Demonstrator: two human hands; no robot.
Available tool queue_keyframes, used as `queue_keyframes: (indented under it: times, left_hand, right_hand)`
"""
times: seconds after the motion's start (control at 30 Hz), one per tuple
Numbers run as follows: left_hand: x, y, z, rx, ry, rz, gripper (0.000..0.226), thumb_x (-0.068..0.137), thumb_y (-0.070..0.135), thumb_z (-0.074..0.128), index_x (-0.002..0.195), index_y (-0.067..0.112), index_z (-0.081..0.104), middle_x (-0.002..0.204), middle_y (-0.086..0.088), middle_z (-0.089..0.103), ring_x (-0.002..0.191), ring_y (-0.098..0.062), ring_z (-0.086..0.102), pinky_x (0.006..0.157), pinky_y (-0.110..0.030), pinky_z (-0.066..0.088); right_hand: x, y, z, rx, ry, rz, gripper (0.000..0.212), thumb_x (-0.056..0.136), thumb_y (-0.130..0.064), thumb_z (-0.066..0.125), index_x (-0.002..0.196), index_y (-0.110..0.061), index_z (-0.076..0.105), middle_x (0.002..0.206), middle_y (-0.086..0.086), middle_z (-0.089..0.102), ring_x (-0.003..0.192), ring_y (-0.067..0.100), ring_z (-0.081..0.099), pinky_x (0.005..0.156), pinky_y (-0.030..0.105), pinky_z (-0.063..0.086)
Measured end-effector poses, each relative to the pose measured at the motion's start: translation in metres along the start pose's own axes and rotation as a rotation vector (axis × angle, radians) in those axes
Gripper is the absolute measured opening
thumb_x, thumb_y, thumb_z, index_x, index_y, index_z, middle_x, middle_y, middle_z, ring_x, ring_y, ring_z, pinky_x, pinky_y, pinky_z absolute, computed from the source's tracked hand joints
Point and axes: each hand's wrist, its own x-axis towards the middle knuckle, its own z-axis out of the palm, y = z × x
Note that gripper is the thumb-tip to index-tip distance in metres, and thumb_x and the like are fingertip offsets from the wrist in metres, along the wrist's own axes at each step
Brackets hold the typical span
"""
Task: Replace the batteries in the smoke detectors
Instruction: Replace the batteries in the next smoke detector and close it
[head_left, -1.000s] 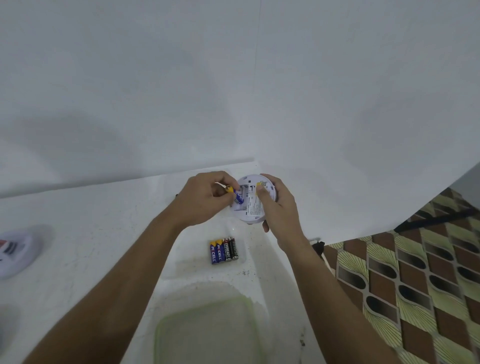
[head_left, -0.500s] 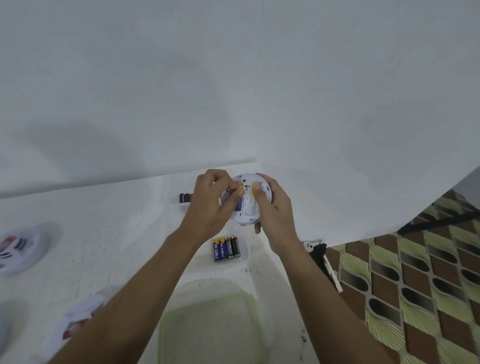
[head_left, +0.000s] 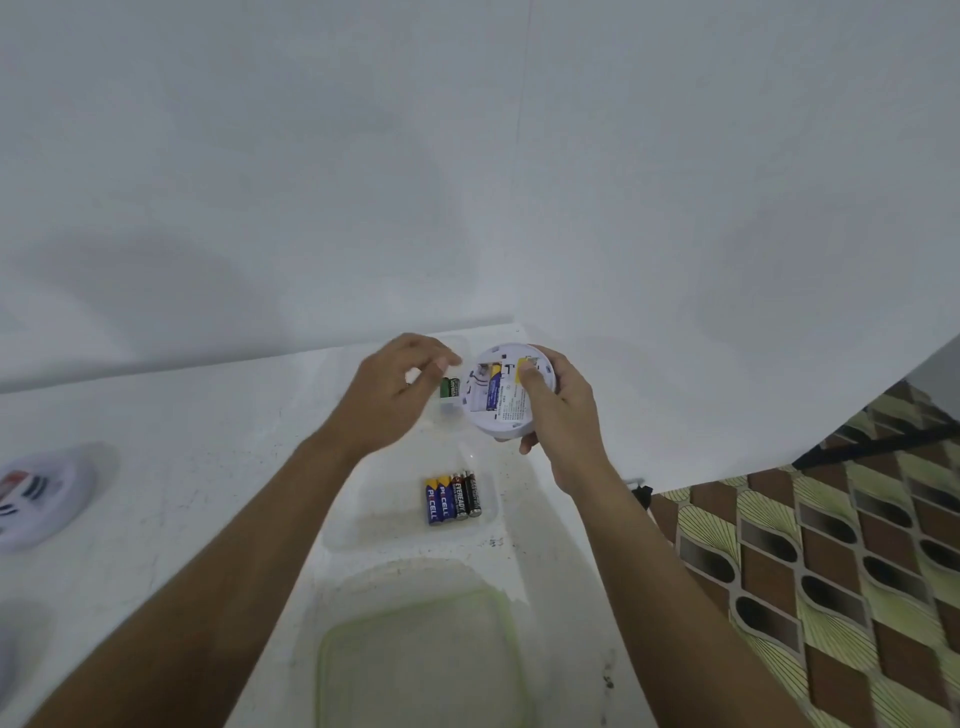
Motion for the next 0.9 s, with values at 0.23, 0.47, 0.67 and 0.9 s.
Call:
queue_keyframes:
  times: [0.23, 0.47, 0.67, 0.9]
  left_hand:
    - [0.043, -0.036, -0.019, 0.451, -0.235, -0.405, 0.018, 0.090, 0.023, 0.066, 0.105, 0.015, 0.072, 0.100, -0.002, 0.068, 0.090, -0.015, 0.060, 0.080, -0.021, 0.041]
    - [0.059, -0.041, 0.003, 0.727, -0.489, -0.475, 0.050, 0.083, 0.046, 0.072, 0.107, 0.002, 0.068, 0.110, -0.008, 0.069, 0.102, -0.026, 0.062, 0.086, -0.030, 0.047]
    - [0.060, -0.042, 0.006, 0.631, -0.438, -0.470, 0.021, 0.077, 0.025, 0.078, 0.087, 0.008, 0.071, 0.093, -0.006, 0.071, 0.089, -0.024, 0.066, 0.074, -0.030, 0.052]
    - [0.039, -0.027, 0.003, 0.129, -0.071, -0.391, 0.018, 0.082, 0.003, 0.060, 0.093, 0.015, 0.068, 0.098, -0.001, 0.067, 0.074, -0.020, 0.069, 0.064, -0.028, 0.056]
  right_hand:
    - [0.000, 0.006, -0.004, -0.002, 0.004, 0.011, 0.018, 0.103, -0.025, 0.053, 0.118, -0.027, 0.063, 0.099, -0.002, 0.072, 0.070, 0.016, 0.069, 0.040, 0.024, 0.045]
    - [0.000, 0.008, -0.002, -0.013, -0.004, 0.018, 0.019, 0.103, -0.024, 0.052, 0.119, -0.029, 0.061, 0.101, -0.003, 0.071, 0.071, 0.016, 0.070, 0.040, 0.024, 0.046]
    - [0.001, 0.011, -0.001, -0.005, 0.000, 0.019, 0.021, 0.104, -0.024, 0.052, 0.122, -0.026, 0.061, 0.101, -0.004, 0.071, 0.070, 0.012, 0.069, 0.040, 0.024, 0.046]
    - [0.000, 0.013, 0.000, 0.010, -0.001, 0.032, 0.019, 0.103, -0.024, 0.052, 0.120, -0.028, 0.061, 0.100, -0.005, 0.071, 0.071, 0.013, 0.069, 0.040, 0.024, 0.046]
